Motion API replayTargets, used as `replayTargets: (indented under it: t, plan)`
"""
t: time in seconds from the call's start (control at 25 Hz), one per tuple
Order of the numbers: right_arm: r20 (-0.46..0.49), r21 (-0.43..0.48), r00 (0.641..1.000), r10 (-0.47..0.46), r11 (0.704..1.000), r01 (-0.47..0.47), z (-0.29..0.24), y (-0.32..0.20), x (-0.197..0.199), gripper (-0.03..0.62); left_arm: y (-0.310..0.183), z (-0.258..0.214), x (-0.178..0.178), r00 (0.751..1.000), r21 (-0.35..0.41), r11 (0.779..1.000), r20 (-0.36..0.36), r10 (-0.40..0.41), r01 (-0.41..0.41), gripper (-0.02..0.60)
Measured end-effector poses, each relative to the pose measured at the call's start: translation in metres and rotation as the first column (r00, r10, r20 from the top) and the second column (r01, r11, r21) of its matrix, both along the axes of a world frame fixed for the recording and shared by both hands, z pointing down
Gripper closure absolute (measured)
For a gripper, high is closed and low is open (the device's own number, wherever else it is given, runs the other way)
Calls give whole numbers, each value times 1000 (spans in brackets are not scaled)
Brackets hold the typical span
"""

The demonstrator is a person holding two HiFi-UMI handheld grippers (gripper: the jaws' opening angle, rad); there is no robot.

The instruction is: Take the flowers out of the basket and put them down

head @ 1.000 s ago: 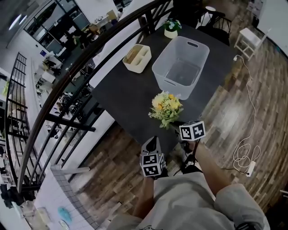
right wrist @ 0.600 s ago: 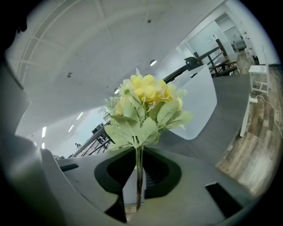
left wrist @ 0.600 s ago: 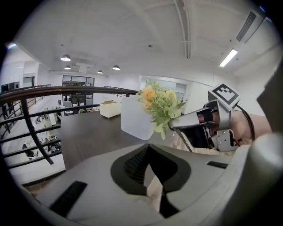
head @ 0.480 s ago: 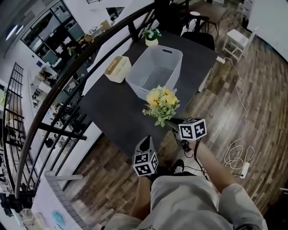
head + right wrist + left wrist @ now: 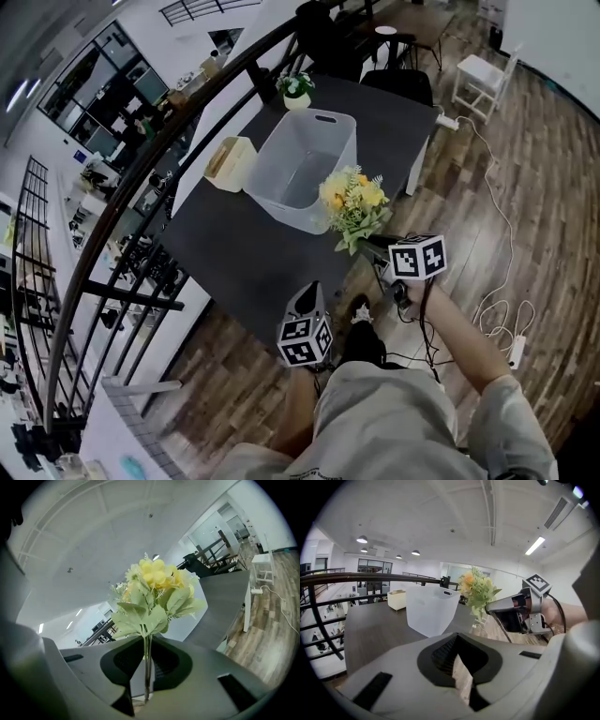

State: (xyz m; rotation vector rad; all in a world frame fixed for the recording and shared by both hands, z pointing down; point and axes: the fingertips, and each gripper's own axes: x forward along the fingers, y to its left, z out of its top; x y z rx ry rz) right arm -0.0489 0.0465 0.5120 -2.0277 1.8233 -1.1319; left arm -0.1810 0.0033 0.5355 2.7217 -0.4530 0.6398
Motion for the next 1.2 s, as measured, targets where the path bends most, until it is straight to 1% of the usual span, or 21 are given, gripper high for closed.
replayTargets:
  t: [0.16,0.28,0.36,0.44,0.64,0.76,0.84,0.96,1.04,1.2]
  plan:
    - [98,43,995,31,998,-36,-8,-9,20,520,-19,-8,22,1000,44,999,-8,-21,21,558]
    - [131,66,990,42,997,-51,-22,-22,37,520,-35,-28,40,999,83,996,-34,-37,39,558]
    - [155,84,987,47,995,-61,-33,-37,50,520,-49,-45,50,998,105,993,-53,-47,52,558]
    - [180,104,982,51,992,-71,-44,-55,63,520,-63,-55,60,997,125,990,-54,-54,60,558]
    - [220,142,974,60,985,-93,-59,-106,87,520,-107,-59,69,991,130,984,-65,-114,122,558]
    - [302,141,950,83,981,-131,-60,-133,91,520,-128,-64,69,988,131,981,-76,-134,143,558]
    - [364,141,926,100,977,-161,-61,-153,97,520,-142,-68,71,984,124,978,-92,-155,166,558]
    - [444,126,884,146,967,-223,-55,-178,108,520,-158,-67,73,980,130,974,-96,-176,187,558]
    - [473,111,863,175,961,-255,-50,-193,117,520,-168,-65,75,978,135,971,-96,-187,199,558]
    - [490,72,843,222,953,-293,-37,-221,127,520,-191,-61,72,970,134,963,-99,-221,233,558]
